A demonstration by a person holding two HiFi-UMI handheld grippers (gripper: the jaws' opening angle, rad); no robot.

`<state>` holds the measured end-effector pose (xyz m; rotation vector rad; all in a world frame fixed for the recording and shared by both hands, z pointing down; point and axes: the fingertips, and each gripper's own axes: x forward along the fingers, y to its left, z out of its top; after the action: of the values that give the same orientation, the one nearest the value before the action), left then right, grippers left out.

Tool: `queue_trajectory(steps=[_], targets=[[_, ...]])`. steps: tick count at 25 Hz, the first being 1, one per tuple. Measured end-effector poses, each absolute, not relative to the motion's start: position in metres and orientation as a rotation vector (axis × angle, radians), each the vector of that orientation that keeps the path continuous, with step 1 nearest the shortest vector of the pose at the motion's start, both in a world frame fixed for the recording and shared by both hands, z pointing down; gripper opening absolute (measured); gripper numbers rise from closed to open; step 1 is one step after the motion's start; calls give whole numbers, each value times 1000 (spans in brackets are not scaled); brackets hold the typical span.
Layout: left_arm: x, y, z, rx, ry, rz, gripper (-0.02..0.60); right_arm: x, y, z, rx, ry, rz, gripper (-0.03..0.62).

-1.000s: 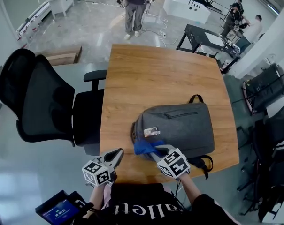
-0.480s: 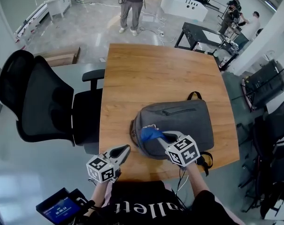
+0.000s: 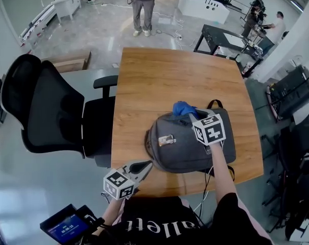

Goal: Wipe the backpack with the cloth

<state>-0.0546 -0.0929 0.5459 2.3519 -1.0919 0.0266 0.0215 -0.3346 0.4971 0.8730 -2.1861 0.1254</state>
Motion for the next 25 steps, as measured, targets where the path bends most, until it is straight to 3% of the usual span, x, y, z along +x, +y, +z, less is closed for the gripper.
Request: queue_trajectory(steps=[8, 25], targets=[[-57, -91, 553, 2342, -1100, 63, 2, 35, -342, 533, 796, -2059, 80, 64], [-37, -87, 552, 2347, -1028, 82, 2, 71, -154, 554, 637, -2147, 378, 64]])
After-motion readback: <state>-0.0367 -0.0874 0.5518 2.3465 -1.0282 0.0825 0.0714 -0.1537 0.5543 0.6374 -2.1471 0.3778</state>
